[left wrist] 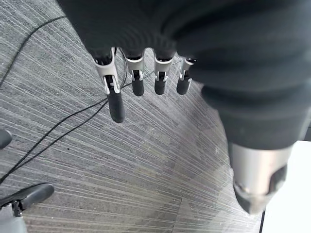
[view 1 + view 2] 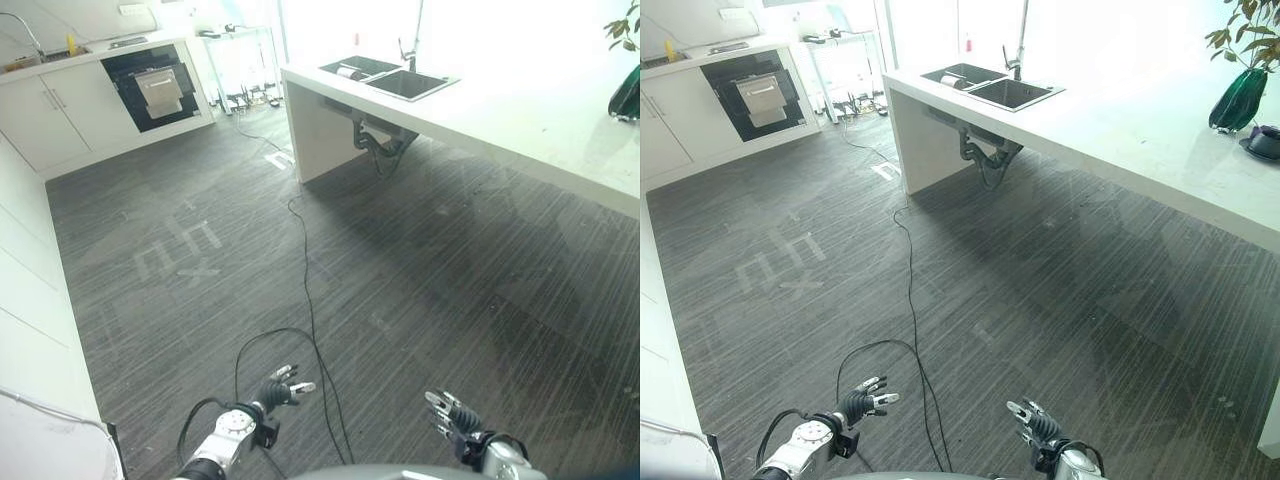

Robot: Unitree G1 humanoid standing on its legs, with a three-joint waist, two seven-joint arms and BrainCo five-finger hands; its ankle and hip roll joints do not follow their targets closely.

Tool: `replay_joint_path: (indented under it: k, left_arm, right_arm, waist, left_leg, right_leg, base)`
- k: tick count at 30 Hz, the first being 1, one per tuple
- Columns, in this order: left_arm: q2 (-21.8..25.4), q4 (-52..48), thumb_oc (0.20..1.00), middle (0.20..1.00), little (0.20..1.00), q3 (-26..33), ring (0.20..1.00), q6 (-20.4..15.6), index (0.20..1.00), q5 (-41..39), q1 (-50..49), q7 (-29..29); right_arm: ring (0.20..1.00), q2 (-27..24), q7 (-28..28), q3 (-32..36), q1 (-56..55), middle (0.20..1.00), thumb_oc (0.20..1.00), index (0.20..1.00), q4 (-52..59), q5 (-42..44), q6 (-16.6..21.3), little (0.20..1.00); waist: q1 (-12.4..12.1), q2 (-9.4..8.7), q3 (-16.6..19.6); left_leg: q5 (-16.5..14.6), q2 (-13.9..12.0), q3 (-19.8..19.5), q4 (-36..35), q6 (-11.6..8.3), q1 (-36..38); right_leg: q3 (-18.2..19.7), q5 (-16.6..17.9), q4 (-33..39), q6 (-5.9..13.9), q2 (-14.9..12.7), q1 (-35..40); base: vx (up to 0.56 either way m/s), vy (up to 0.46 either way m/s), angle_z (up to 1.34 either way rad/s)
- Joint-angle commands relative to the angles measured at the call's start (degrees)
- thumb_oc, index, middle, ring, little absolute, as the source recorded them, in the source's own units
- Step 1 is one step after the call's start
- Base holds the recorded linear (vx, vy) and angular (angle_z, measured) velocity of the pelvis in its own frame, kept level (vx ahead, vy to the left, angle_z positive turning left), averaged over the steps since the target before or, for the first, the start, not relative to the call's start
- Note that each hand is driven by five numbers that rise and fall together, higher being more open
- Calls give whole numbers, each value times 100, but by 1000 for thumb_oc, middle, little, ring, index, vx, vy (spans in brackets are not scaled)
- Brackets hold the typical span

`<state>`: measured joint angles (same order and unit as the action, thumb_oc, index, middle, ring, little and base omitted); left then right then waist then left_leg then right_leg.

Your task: Place the dishes in the dishwasher.

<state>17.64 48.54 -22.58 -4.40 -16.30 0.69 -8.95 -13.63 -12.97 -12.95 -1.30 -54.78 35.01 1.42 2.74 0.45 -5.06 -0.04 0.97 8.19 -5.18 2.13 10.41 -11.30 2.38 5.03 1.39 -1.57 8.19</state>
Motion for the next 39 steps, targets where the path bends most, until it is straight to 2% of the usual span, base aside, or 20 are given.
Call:
replay_joint_path:
  k: [1,10,15,16,18,20,24,26,27,28,29,30,31,32,33,34,35,37,38,39]
  left_arm:
    - [-200,421,1000,1000,1000,-62,1000,-209,1000,-23,433,17]
    - [-231,548,1000,1000,1000,-11,1000,-268,1000,-90,379,29]
    - [-223,482,1000,1000,1000,289,1000,-260,1000,-590,288,138]
    - [-225,470,1000,1000,1000,349,1000,-244,1000,-799,274,158]
    - [-303,536,1000,1000,1000,556,1000,5,1000,-1518,252,34]
    - [-430,654,1000,1000,1000,833,1000,131,1000,-1970,229,-99]
    - [-481,615,1000,1000,1000,1033,1000,85,1000,-2129,182,-216]
    - [-517,423,1000,1000,1000,1184,1000,40,1000,-2282,145,-150]
    - [-511,274,1000,1000,1000,1277,1000,2,1000,-2360,151,-145]
    - [-511,151,1000,1000,1000,1334,1000,-30,1000,-2398,153,-142]
    - [-495,22,1000,1000,1000,1386,1000,-68,1000,-2424,158,-141]
    - [-466,-70,1000,1000,1000,1415,1000,-100,1000,-2443,149,-153]
    - [-413,-293,1000,1000,1000,1456,1000,-40,1000,-2470,155,-184]
    - [-414,-296,1000,1000,1000,1455,1000,-38,1000,-2470,155,-183]
    - [-402,-445,1000,1000,1000,1401,1000,36,1000,-2513,171,-123]
    - [-403,-462,1000,1000,1000,1391,1000,43,1000,-2526,172,-108]
    - [-411,-506,1000,1000,1000,1349,1000,52,1000,-2600,170,-58]
    - [-405,-583,1000,1000,1000,1288,1000,63,1000,-2683,158,37]
    - [-384,-656,1000,1000,1000,1252,1000,66,1000,-2709,125,73]
    - [-372,-687,1000,1000,1000,1248,1000,60,1000,-2689,97,64]
  right_arm:
    - [1000,-29,13,-79,358,1000,1000,1000,-214,203,145,1000]
    - [1000,0,45,-74,350,1000,1000,1000,-254,250,306,1000]
    - [1000,-10,20,-100,276,1000,1000,1000,219,554,681,1000]
    - [1000,-7,19,-81,273,1000,1000,1000,264,652,664,1000]
    - [1000,-4,-114,-11,291,1000,1000,1000,219,787,479,1000]
    - [1000,15,-281,53,331,1000,1000,1000,78,856,502,1000]
    - [1000,10,-427,22,391,1000,1000,1000,197,775,496,1000]
    - [1000,-49,-394,1,443,1000,1000,1000,458,732,428,1000]
    - [1000,-104,-343,9,463,1000,1000,1000,676,702,401,1000]
    - [1000,-154,-271,-6,470,1000,1000,1000,855,701,407,1000]
    - [1000,-217,-205,8,465,1000,1000,1000,1043,711,388,1000]
    - [1000,-262,-172,35,461,1000,1000,1000,1162,741,365,1000]
    - [1000,-317,-131,130,466,1000,1000,1000,1253,836,433,1000]
    - [1000,-318,-131,130,465,1000,1000,1000,1253,836,434,1000]
    - [1000,-318,-160,185,529,1000,1000,1000,1219,865,505,1000]
    - [1000,-318,-169,189,544,1000,1000,1000,1206,854,514,1000]
    - [1000,-317,-200,187,581,1000,1000,1000,1175,775,566,1000]
    - [1000,-333,-184,153,592,1000,1000,1000,1234,678,572,1000]
    - [1000,-365,-135,126,563,1000,1000,1000,1321,654,572,1000]
    - [1000,-388,-106,121,524,1000,1000,1000,1389,666,563,1000]
  waist:
    - [27,81,-43]
    - [35,85,-47]
    - [39,97,-87]
    - [39,107,-93]
    - [26,122,-97]
    - [-10,128,-93]
    - [-64,124,-119]
    - [-82,63,-213]
    - [-88,-26,-308]
    - [-108,-88,-409]
    - [-116,-105,-544]
    - [-115,-115,-607]
    - [-139,-61,-757]
    - [-141,-56,-782]
    - [-188,26,-826]
    - [-199,52,-830]
    - [-237,148,-828]
    - [-303,255,-802]
    - [-330,313,-783]
    - [-334,335,-766]
  left_leg:
    - [-458,-187,302,18,-290,20]
    - [-477,-191,296,18,-285,50]
    - [-456,-220,269,18,-305,48]
    - [-449,-233,269,18,-315,55]
    - [-433,-250,239,18,-329,71]
    - [-418,-267,192,18,-353,102]
    - [-334,-333,157,44,-445,180]
    - [-465,-389,213,750,-516,-52]
    - [-617,-419,297,1402,-505,-373]
    - [-575,-464,267,2099,-510,-719]
    - [-439,-547,203,2766,-537,-1093]
    - [-290,-563,177,3019,-542,-1293]
    - [-18,-581,248,3041,-569,-1594]
    - [-37,-587,248,3058,-569,-1572]
    - [215,-595,347,2503,-622,-1651]
    - [274,-605,369,2296,-642,-1640]
    - [508,-635,421,1574,-722,-1620]
    - [943,-682,433,745,-854,-1575]
    - [1218,-738,481,365,-943,-1554]
    - [1323,-786,575,270,-968,-1544]
  right_leg:
    - [-144,-371,-3,495,-245,165]
    - [-125,-410,-3,477,-220,202]
    - [-145,-455,-17,429,-171,227]
    - [-155,-476,-26,409,-151,237]
    - [-155,-510,-38,359,-105,258]
    - [-158,-547,-23,304,-51,315]
    - [-164,-582,-31,217,8,397]
    - [-113,-606,-162,138,-38,348]
    - [-49,-610,-284,81,-115,289]
    - [20,-611,-368,8,-139,236]
    - [105,-613,-460,-71,-106,206]
    - [164,-612,-524,-119,-87,166]
    - [241,-689,-605,-171,3,237]
    - [242,-695,-604,-169,7,267]
    - [229,-781,-623,-164,73,344]
    - [227,-797,-610,-154,94,378]
    - [223,-848,-539,-115,172,524]
    - [240,-919,-412,-79,267,766]
    - [261,-1010,-367,-82,335,944]
    - [277,-1078,-349,-101,372,1044]
  base:
    - [0,0,0]
    - [3,-5,0]
    - [-18,-88,1]
    - [-6,-119,8]
    - [8,-111,11]
    - [43,-130,7]
    - [52,-149,13]
    - [-4,-155,10]
    - [-46,-176,1]
    - [-62,-167,-6]
    - [-45,-139,-20]
    - [8,-94,-21]
    - [30,-40,-26]
    - [145,22,-11]
    - [143,47,0]
    - [285,90,20]
    - [264,81,18]
    - [362,96,19]
    - [379,100,22]
    - [413,111,9]
